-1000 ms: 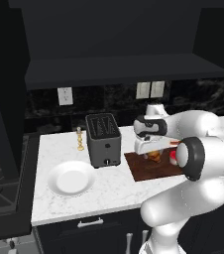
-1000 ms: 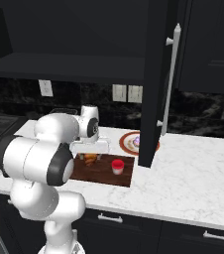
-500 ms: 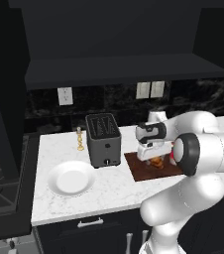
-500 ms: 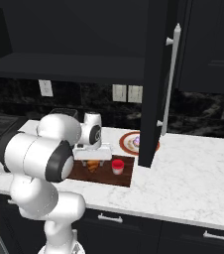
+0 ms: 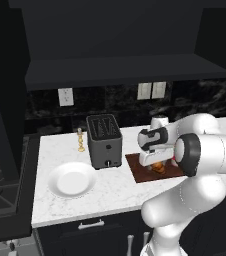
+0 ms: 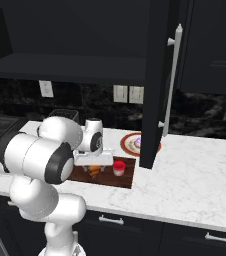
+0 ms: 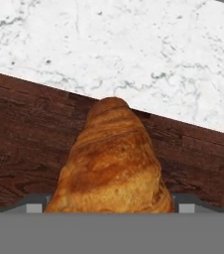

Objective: From the different types of pastries on the counter, select a croissant and place it on the cutting board. Then retrieve a jar of jam from the cabinet and place it alongside the croissant on the cutting board.

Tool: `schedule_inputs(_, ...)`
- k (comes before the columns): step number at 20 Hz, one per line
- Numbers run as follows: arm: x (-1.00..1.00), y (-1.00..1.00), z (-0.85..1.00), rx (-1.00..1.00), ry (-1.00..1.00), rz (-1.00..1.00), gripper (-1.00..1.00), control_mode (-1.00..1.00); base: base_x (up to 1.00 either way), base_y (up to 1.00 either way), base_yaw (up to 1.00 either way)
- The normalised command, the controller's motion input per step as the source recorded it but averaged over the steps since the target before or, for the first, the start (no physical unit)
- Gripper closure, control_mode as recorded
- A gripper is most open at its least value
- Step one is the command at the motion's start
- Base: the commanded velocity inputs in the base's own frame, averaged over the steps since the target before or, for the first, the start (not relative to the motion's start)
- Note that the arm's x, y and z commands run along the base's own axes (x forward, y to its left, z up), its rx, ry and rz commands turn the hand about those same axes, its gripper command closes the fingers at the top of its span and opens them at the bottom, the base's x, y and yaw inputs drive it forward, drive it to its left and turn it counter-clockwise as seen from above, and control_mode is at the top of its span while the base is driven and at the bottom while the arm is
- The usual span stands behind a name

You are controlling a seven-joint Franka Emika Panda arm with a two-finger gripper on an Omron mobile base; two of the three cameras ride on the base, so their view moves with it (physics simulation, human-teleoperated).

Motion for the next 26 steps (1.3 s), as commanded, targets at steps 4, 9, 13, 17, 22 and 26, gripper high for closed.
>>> schedule_inputs(4, -0.01, -0.07, -0.26, 0.0, -0.04, 0.0, -1.0, -1.0, 0.0, 0.0, 0.0)
schedule_inputs(9, 0.0, -0.01, 0.07, 0.0, -0.03, 0.02, -1.0, -1.0, 0.0, 0.0, 0.0)
schedule_inputs(13, 0.0, 0.0, 0.31, 0.0, 0.0, 0.06, -1.0, -1.0, 0.0, 0.0, 0.0)
schedule_inputs(17, 0.0, 0.0, 0.17, 0.0, 0.0, 0.05, -1.0, -1.0, 0.0, 0.0, 0.0)
schedule_inputs(22, 0.0, 0.0, 0.16, 0.0, 0.0, 0.0, -1.0, -1.0, 0.0, 0.0, 0.0)
schedule_inputs(26, -0.05, -0.01, 0.53, 0.03, 0.0, 0.04, -1.0, -1.0, 0.0, 0.0, 0.0)
